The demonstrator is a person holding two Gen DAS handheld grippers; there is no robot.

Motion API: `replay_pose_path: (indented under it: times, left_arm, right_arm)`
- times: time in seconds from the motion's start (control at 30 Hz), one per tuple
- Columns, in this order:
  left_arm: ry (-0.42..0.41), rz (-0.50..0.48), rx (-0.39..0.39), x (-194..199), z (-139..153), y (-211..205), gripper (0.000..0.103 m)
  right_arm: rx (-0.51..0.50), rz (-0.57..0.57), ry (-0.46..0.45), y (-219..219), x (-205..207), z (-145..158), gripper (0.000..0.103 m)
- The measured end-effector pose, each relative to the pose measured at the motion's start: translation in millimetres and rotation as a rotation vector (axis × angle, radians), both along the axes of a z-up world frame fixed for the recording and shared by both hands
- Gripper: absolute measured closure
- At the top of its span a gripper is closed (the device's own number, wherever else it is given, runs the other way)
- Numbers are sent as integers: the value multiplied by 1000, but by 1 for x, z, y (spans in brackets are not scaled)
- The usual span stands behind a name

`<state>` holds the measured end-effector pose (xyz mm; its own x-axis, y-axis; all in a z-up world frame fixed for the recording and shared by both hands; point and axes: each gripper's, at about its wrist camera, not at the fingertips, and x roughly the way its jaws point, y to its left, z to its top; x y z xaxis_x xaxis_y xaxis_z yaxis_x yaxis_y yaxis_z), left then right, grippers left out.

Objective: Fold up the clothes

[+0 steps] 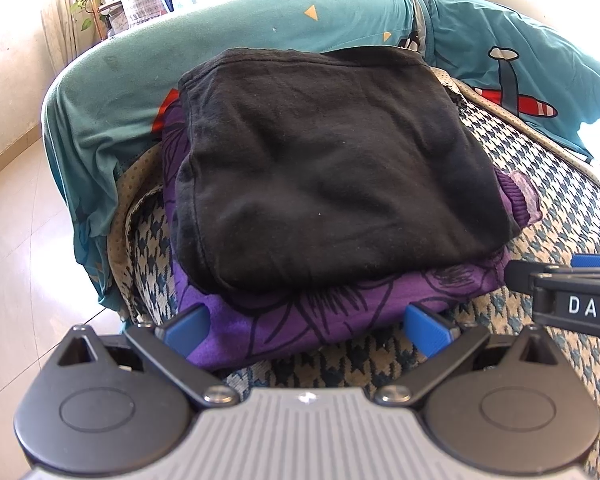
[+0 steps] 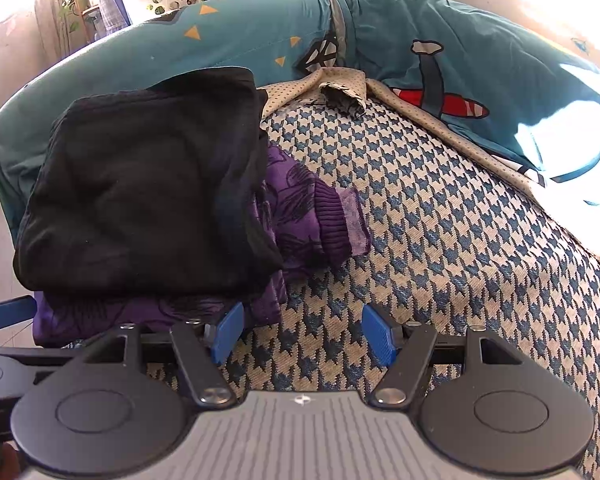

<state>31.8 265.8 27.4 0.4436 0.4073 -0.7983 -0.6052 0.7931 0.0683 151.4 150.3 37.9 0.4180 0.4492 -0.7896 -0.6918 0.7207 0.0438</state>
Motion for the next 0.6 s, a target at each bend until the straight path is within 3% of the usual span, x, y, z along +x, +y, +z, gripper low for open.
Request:
replay_pose_path:
  times: [0.6]
  left_arm:
    - [0, -61, -15, 6, -5, -13, 0]
  right_arm:
    - [-14, 10, -2, -8, -3, -2, 38]
